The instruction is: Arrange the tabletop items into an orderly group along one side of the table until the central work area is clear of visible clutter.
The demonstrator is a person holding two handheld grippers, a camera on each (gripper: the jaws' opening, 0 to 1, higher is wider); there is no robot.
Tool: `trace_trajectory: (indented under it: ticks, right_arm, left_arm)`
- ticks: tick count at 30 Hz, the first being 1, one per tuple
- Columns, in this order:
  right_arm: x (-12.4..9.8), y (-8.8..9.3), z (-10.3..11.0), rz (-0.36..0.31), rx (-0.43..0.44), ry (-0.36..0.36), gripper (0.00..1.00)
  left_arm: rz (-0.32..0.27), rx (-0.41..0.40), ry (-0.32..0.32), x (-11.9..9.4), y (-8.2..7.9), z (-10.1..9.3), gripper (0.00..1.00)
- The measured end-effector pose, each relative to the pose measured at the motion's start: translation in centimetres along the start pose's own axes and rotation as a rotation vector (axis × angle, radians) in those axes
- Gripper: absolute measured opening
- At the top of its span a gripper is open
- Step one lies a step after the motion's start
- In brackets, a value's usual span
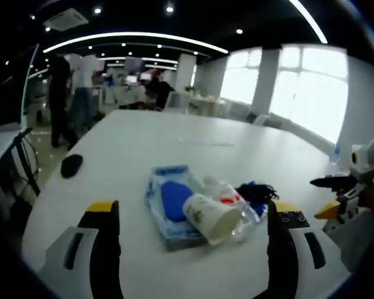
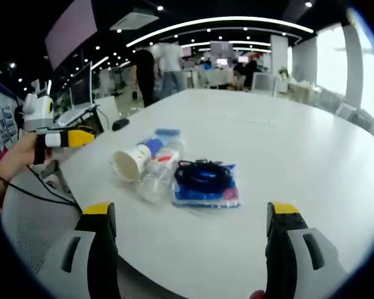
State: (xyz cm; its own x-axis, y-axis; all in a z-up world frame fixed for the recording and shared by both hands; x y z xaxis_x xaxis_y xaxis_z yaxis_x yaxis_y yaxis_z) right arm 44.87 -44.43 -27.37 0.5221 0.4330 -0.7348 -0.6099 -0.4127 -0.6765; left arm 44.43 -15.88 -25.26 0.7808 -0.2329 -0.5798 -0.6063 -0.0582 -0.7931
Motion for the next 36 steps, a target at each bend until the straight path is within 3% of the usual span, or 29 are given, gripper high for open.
trace_trajectory:
  ticks: [36]
  right_arm:
    - [-0.25,-0.42,-0.52,-0.030,0.013,0.002,1.00]
  left_arm:
    - [0.024,0.038,0.017,0.28,0.27,-0.63,0.94]
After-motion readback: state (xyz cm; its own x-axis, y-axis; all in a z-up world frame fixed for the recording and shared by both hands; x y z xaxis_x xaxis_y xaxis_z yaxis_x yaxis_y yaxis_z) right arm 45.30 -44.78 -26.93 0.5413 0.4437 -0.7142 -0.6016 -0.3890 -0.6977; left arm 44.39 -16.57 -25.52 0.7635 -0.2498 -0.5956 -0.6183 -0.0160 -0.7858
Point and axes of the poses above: the point that each gripper's makers call its tool centre point, and the gripper's own axes: x roughly forward along the fingers, z roughly to its left, y roughly out of its underside, the point moved 4 cm from there along -x, roughly backward along the fingers, and after that the axes turned 14 degrees about z, right-handed, at the moved point
